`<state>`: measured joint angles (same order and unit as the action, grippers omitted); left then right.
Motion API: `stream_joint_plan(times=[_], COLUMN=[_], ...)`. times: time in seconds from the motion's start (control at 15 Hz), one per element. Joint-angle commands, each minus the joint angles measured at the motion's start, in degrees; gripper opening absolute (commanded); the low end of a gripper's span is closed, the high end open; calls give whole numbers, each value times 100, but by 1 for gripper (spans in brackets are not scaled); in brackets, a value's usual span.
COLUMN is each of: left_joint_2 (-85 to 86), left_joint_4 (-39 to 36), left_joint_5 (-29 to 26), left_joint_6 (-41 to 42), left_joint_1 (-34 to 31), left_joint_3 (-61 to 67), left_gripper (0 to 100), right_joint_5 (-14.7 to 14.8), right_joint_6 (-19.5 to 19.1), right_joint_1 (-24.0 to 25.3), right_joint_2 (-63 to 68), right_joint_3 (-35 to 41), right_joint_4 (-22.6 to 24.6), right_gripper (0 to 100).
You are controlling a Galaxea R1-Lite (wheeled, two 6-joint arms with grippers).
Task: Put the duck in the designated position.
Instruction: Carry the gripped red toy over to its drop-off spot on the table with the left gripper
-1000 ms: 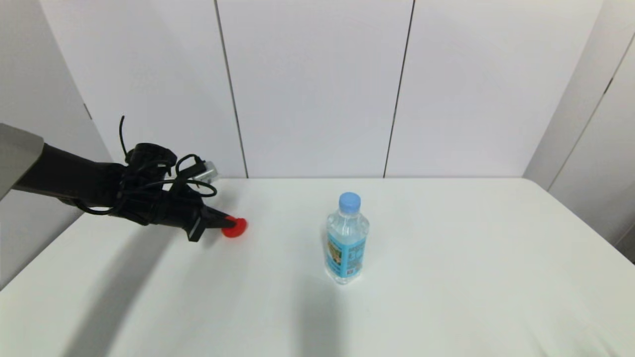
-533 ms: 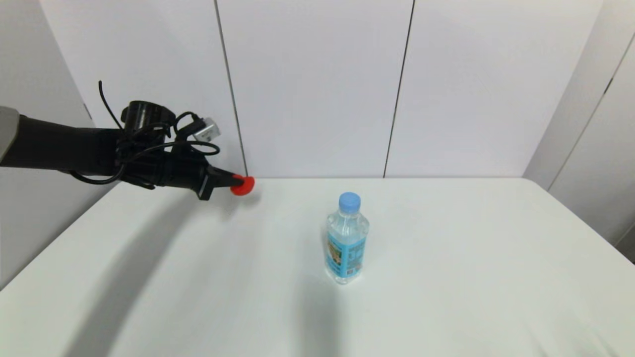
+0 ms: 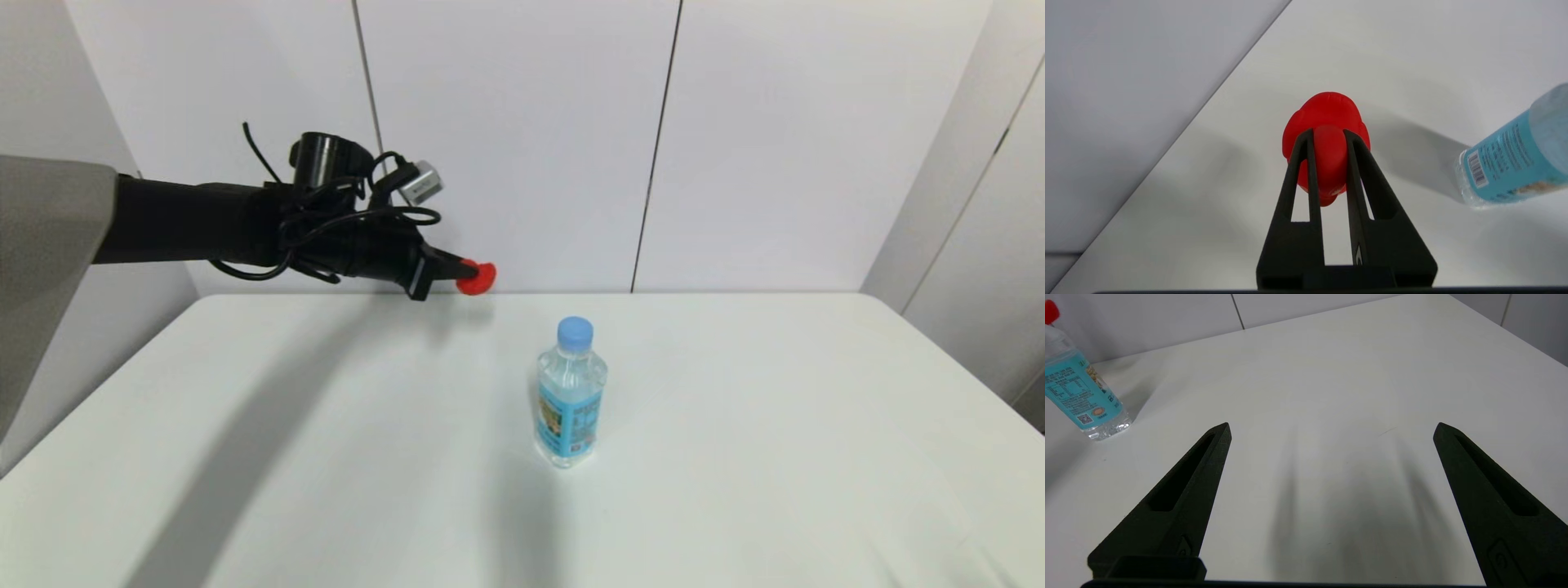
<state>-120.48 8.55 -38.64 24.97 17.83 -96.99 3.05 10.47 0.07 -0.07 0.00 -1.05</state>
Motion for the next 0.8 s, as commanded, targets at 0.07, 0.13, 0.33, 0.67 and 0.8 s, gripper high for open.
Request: stream_joint_plan(times=[0.07, 0.13, 0.33, 0.67, 0.8], left_joint_2=[-327, -397, -714, -1303, -1505], left_joint_4=[-2, -2, -2, 7, -2], left_joint_5=[59, 59, 59, 217, 358], left_joint_6=[-80, -80, -97, -27, -27], left_joint_1=[510, 598, 862, 1108, 1178], left_joint_3=[-136, -189, -496, -787, -830], left_gripper=[0, 0, 0, 0, 0], right_joint_5=[3, 3, 3, 3, 3], right_joint_6=[8, 8, 8, 8, 8], right_joint_1=[1, 1, 1, 1, 1], right_joint_2=[7, 7, 7, 7, 7], right_joint_3=[0, 0, 0, 0, 0], right_joint_4=[-1, -1, -1, -1, -1], right_gripper=[100, 100, 100, 100, 100])
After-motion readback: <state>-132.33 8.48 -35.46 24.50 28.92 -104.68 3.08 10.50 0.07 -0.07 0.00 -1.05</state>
